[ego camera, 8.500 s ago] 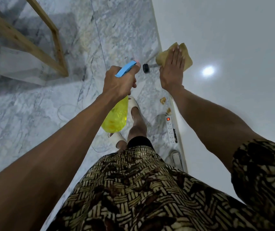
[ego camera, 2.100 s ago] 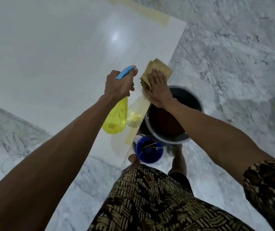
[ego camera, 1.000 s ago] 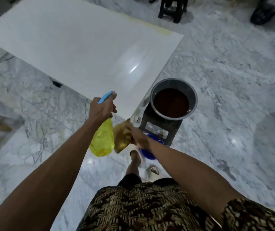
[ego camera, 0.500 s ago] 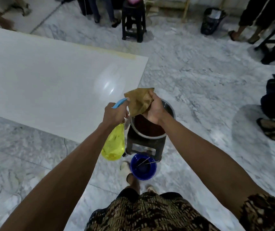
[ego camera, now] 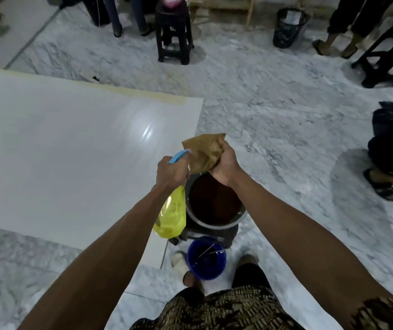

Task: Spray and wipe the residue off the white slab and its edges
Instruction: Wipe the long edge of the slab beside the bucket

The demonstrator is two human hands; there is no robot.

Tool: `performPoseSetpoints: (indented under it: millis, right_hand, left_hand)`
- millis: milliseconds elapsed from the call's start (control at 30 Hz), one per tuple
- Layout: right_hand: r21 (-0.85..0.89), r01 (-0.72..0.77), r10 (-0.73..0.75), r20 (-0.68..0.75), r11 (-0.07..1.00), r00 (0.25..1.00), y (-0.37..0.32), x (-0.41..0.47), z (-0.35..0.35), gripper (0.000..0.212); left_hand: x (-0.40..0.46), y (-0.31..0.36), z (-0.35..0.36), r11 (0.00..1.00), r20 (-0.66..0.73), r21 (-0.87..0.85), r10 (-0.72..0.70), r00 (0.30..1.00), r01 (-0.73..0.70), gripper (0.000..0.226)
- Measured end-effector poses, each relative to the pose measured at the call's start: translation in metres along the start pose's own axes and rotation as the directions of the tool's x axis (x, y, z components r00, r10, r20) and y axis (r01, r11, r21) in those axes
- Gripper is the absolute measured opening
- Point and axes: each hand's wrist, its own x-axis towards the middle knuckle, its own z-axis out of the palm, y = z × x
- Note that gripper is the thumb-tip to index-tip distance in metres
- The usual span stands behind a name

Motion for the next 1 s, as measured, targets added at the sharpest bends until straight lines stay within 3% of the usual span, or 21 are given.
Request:
performPoseSetpoints:
  millis: [100,267,400,467,533,600,667,733,767,800,933,1000]
  right_hand:
    - [-0.126,0.076,-0.090,-0.116,0.989,0.989,-0.016,0.035,-0.005,0.051]
    - [-0.446,-0.070,-0.030,-0.214,0.892,0.976,-0.032,0.101,-0.024,0.057]
    - [-0.548,-0.127,0.010,-0.211,0.827,0.977,-0.062,0.158,-0.026,0.045]
    - [-0.587,-0.055,-0.066,-0.182,0.808,0.981,-0.079,0.200,-0.021,0.048]
    - [-0.665,0.099,-0.252,-0.138,0.740,0.958,-0.089,0.234,-0.004,0.052]
    - [-0.787,0.210,-0.421,-0.069,0.580,0.904,-0.088,0.274,0.013,0.055]
    - [-0.889,0.294,-0.490,0.093,0.351,0.867,-0.078,0.311,0.023,0.052]
    - [-0.950,0.313,-0.349,0.292,0.005,0.891,-0.065,0.333,0.027,0.057]
    - [-0.936,0.329,-0.257,0.350,-0.123,0.901,-0.057,0.337,0.023,0.064]
    - [-0.919,0.358,-0.225,0.389,-0.166,0.893,-0.050,0.340,0.019,0.071]
    - [-0.937,0.349,-0.374,0.319,0.011,0.871,-0.044,0.344,0.023,0.086]
    - [-0.961,0.275,-0.382,0.266,-0.033,0.885,-0.045,0.349,0.031,0.106]
  left_hand:
    - [0.022,0.018,0.010,0.999,-0.046,-0.037,0.002,0.999,-0.004,0.063]
    - [0.055,0.038,0.034,0.999,-0.082,-0.030,-0.027,0.996,0.025,0.050]
    - [0.093,0.051,0.050,0.995,-0.167,-0.058,-0.087,0.982,0.078,0.049]
    - [0.120,0.056,0.060,0.988,-0.218,-0.115,-0.122,0.968,0.098,0.049]
    - [0.140,0.060,0.067,0.983,-0.261,-0.152,-0.141,0.955,0.104,0.047]
    - [0.160,0.064,0.073,0.983,-0.294,-0.150,-0.148,0.944,0.108,0.051]
    - [0.179,0.068,0.077,0.986,-0.314,-0.134,-0.137,0.940,0.099,0.059]
    - [0.199,0.075,0.079,0.990,-0.337,-0.117,-0.117,0.934,0.082,0.064]
    - [0.205,0.080,0.079,0.991,-0.339,-0.113,-0.103,0.935,0.068,0.064]
    - [0.210,0.083,0.080,0.993,-0.334,-0.105,-0.086,0.939,0.053,0.062]
    - [0.218,0.092,0.081,0.999,-0.320,-0.031,-0.043,0.947,0.035,0.054]
    - [0.221,0.095,0.079,0.999,-0.314,-0.032,-0.038,0.949,0.029,0.052]
